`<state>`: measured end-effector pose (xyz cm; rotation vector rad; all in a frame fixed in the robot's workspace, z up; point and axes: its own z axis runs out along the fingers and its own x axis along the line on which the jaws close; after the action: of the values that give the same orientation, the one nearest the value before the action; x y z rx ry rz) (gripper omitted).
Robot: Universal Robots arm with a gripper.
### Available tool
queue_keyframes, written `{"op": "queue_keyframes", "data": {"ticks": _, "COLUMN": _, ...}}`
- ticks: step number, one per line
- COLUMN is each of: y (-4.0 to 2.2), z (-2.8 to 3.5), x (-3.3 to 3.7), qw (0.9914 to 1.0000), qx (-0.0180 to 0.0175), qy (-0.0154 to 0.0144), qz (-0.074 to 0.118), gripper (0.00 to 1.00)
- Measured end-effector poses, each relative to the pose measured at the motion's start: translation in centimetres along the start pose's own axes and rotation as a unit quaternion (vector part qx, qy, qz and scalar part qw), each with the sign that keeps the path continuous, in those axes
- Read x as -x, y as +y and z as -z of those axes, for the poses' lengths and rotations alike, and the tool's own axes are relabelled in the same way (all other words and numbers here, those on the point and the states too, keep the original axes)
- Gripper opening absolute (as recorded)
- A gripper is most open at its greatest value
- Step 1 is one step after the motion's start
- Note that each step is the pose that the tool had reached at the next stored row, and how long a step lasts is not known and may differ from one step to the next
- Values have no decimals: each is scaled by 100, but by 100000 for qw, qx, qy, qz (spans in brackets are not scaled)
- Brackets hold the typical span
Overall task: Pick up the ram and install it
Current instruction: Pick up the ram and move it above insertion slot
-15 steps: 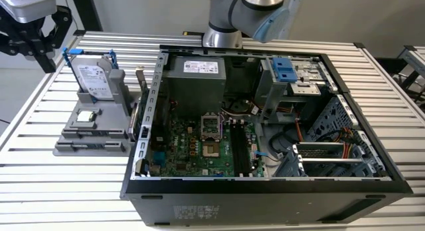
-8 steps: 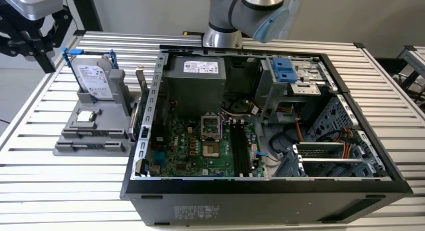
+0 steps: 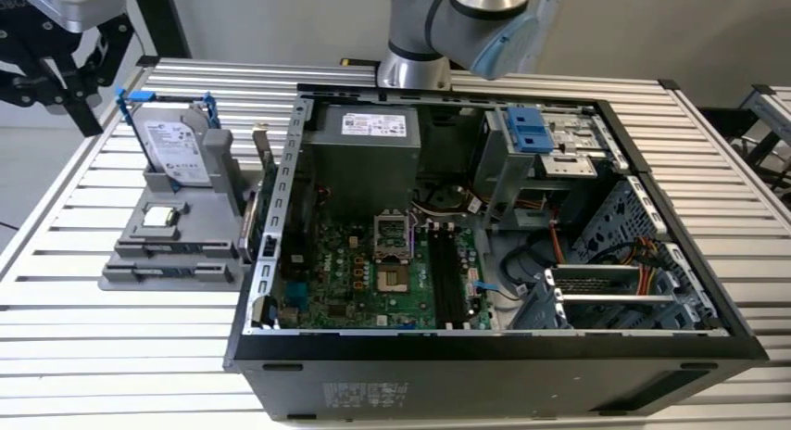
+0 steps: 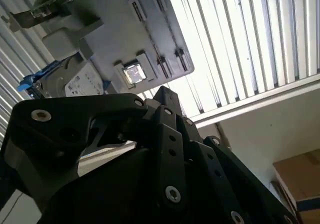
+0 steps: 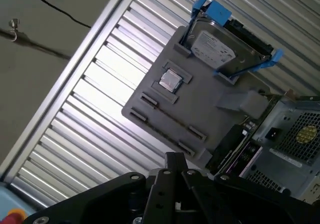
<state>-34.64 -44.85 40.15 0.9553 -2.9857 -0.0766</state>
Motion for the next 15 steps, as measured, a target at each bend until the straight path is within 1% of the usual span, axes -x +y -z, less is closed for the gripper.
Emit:
{"op": "queue_keyframes", "data": {"ticks": 2, "y": 0, "z": 0, "x": 0, "qw": 99989, "qx": 15, "qy": 69, "qz": 1468, "gripper": 0}}
{"op": "queue_keyframes", "data": {"ticks": 4, "y": 0, "z": 0, "x": 0, "qw": 99955, "qx": 29, "qy": 143, "qz": 2987, "gripper": 0}}
{"op": "queue_keyframes", "data": {"ticks": 6, "y": 1, "z": 0, "x": 0, "qw": 99898, "qx": 42, "qy": 216, "qz": 4506, "gripper": 0}}
{"op": "queue_keyframes", "data": {"ticks": 8, "y": 0, "z": 0, "x": 0, "qw": 99812, "qx": 56, "qy": 293, "qz": 6117, "gripper": 0}}
{"op": "queue_keyframes", "data": {"ticks": 10, "y": 0, "z": 0, "x": 0, "qw": 99701, "qx": 72, "qy": 368, "qz": 7720, "gripper": 0}}
{"op": "queue_keyframes", "data": {"ticks": 12, "y": 0, "z": 0, "x": 0, "qw": 99565, "qx": 88, "qy": 447, "qz": 9305, "gripper": 0}}
{"op": "queue_keyframes", "data": {"ticks": 15, "y": 0, "z": 0, "x": 0, "qw": 99296, "qx": 111, "qy": 573, "qz": 11830, "gripper": 0}}
